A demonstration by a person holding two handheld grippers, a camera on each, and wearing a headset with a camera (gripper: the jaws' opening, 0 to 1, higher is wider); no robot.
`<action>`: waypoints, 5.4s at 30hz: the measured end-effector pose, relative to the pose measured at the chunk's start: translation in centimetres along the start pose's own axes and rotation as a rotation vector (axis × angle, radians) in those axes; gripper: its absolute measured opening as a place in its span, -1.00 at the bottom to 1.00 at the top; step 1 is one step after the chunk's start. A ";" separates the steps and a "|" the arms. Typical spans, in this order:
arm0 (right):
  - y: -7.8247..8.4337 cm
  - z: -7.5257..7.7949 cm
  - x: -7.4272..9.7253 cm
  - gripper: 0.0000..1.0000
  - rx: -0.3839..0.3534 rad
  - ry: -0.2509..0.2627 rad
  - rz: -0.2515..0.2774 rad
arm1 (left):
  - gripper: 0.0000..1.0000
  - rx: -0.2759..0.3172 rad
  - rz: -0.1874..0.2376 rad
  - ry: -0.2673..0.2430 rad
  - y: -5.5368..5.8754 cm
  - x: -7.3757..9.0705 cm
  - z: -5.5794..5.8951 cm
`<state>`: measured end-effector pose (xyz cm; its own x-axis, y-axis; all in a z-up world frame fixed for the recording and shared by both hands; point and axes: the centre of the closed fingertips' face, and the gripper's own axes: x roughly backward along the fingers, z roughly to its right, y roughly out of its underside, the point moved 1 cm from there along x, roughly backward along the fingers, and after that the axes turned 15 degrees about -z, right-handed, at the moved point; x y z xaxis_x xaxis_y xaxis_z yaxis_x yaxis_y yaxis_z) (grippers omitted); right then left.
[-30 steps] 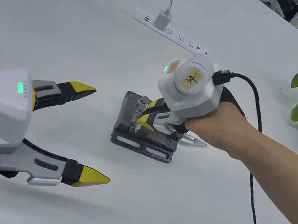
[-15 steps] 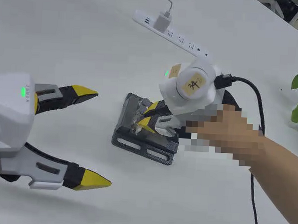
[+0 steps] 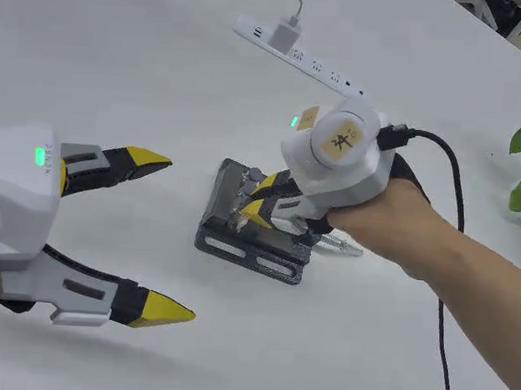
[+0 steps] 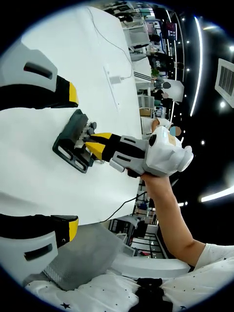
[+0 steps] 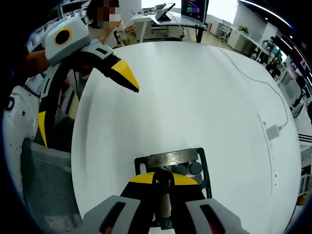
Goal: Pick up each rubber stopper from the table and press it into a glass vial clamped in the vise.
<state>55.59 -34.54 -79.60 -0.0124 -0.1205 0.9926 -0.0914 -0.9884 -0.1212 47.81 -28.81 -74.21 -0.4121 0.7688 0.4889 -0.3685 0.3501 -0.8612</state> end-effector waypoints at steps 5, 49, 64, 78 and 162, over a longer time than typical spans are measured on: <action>0.0 -0.1 0.0 -0.87 -0.007 0.000 0.007 | 0.79 0.003 -0.003 0.004 0.2 -0.1 0.1; 0.1 0.0 0.3 -0.91 0.082 0.008 -0.098 | 0.76 0.011 0.013 0.003 0.4 0.1 0.1; 0.0 0.0 0.1 -0.91 0.114 0.014 -0.127 | 0.75 0.017 0.013 0.000 0.5 0.2 -0.1; 0.0 0.0 -0.2 -0.91 0.095 -0.005 -0.135 | 0.72 0.022 0.015 0.003 0.5 -0.1 0.0; 0.0 0.0 0.0 -1.00 0.040 -0.022 -0.049 | 0.72 0.013 0.008 0.021 0.3 -0.6 0.2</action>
<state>55.56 -34.53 -79.59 0.0134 -0.0736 0.9972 -0.0511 -0.9960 -0.0728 47.82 -29.28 -74.76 -0.3976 0.7827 0.4789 -0.3759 0.3372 -0.8631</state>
